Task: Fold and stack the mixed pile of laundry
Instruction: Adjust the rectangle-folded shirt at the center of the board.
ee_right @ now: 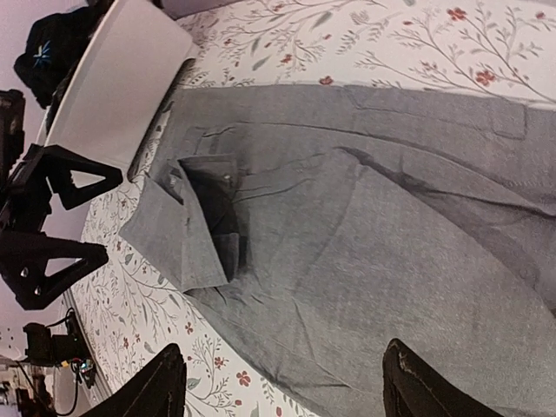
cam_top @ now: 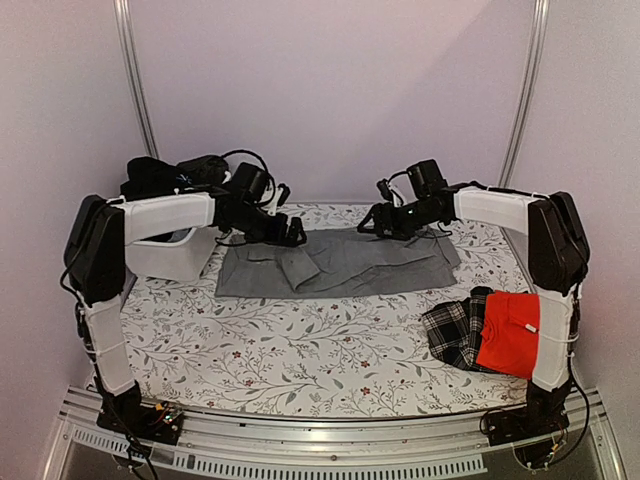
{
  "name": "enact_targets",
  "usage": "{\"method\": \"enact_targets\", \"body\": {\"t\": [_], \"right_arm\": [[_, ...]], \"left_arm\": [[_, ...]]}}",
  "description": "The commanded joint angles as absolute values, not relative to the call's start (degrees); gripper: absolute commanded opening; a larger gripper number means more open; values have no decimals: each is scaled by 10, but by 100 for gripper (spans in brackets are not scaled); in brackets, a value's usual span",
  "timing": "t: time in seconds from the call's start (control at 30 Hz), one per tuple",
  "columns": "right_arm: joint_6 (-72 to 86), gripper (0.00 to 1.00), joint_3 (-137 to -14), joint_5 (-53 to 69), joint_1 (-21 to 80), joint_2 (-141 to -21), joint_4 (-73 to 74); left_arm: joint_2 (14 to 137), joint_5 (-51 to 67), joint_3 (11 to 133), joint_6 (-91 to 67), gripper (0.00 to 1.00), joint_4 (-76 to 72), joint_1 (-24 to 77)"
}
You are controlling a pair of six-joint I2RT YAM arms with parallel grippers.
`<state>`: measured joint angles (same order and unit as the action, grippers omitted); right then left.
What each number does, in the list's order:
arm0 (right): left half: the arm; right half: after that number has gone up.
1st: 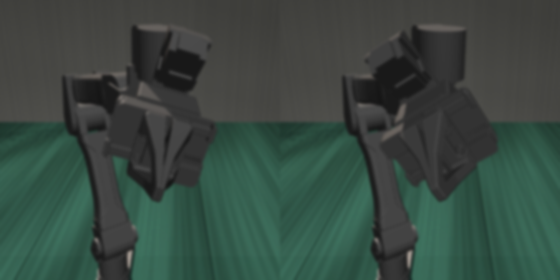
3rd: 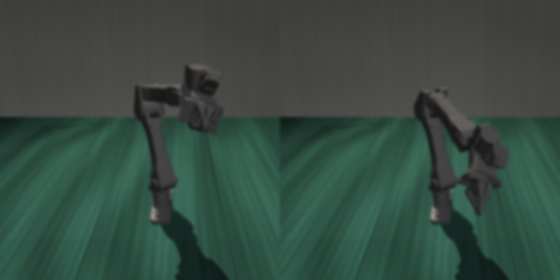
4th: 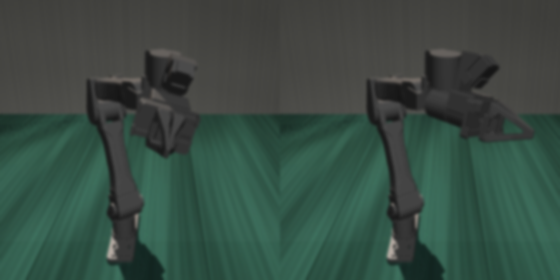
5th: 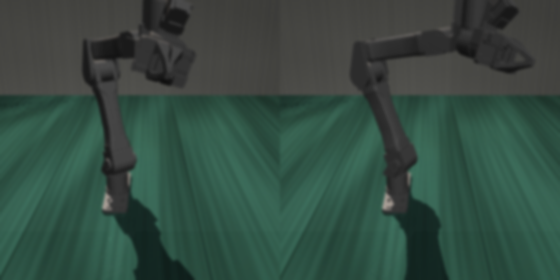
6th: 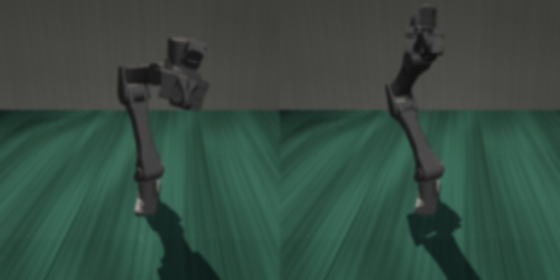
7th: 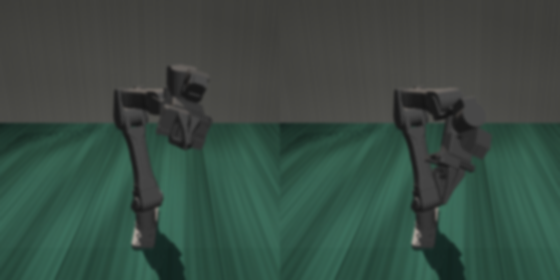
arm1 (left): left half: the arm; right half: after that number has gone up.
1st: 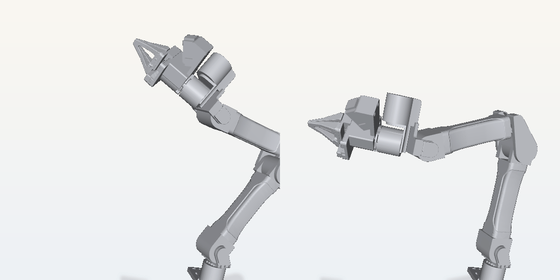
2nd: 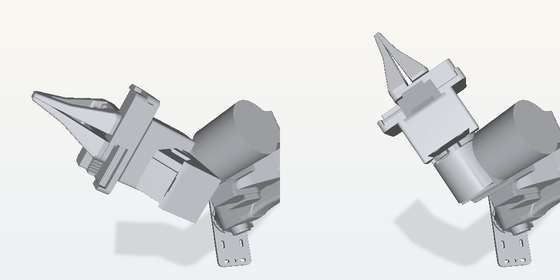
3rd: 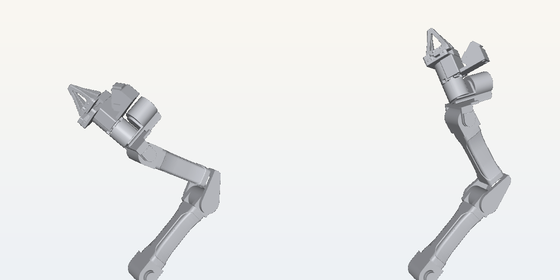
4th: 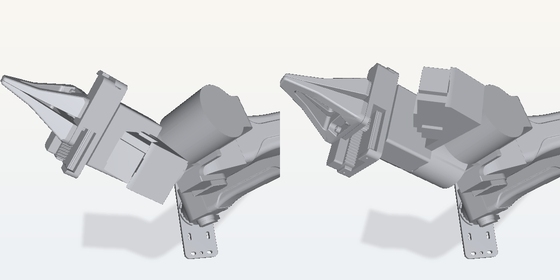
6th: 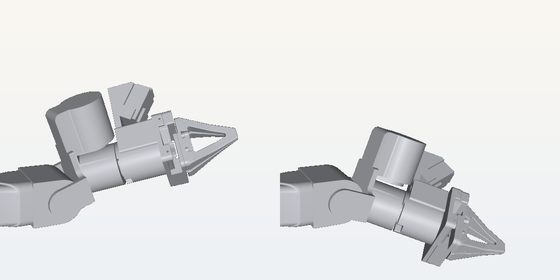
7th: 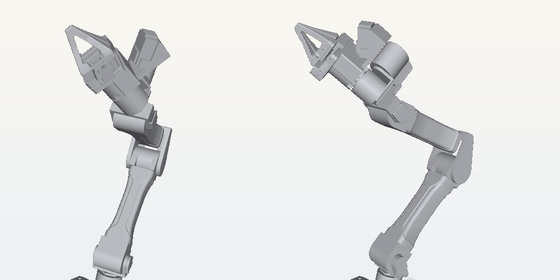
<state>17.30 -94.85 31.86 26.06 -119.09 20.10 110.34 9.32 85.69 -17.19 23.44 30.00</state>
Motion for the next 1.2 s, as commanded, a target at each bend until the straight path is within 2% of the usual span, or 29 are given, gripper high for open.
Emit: {"method": "enact_targets", "body": {"t": [0.0, 0.13, 0.27, 0.37, 0.5, 0.7, 0.87, 1.0, 1.17], "right_arm": [[191, 72, -906, 258, 233, -1169, 230], [196, 63, -903, 246, 228, -1187, 238], [203, 59, -902, 244, 228, -1223, 245], [205, 55, -898, 241, 227, -1248, 254], [198, 53, -889, 230, 223, -1265, 265], [176, 52, -879, 225, 210, -1269, 271], [148, 52, -881, 256, 211, -1244, 256], [136, 52, -885, 270, 224, -1205, 240], [127, 47, -916, 280, 251, -1193, 246]], "left_arm": [[1191, -40, 964, -176, 100, 318, 357], [1279, -166, 1048, -153, 100, 377, 406], [1367, -248, 1122, -174, 100, 477, 410], [1367, -292, 1113, -203, 100, 523, 391], [1282, -313, 1006, -233, 100, 504, 348], [1168, -266, 885, -224, 100, 426, 274], [1093, -142, 821, -187, 99, 331, 247], [1076, -30, 802, -160, 91, 281, 248], [1115, 19, 829, -166, 77, 288, 245]]}}
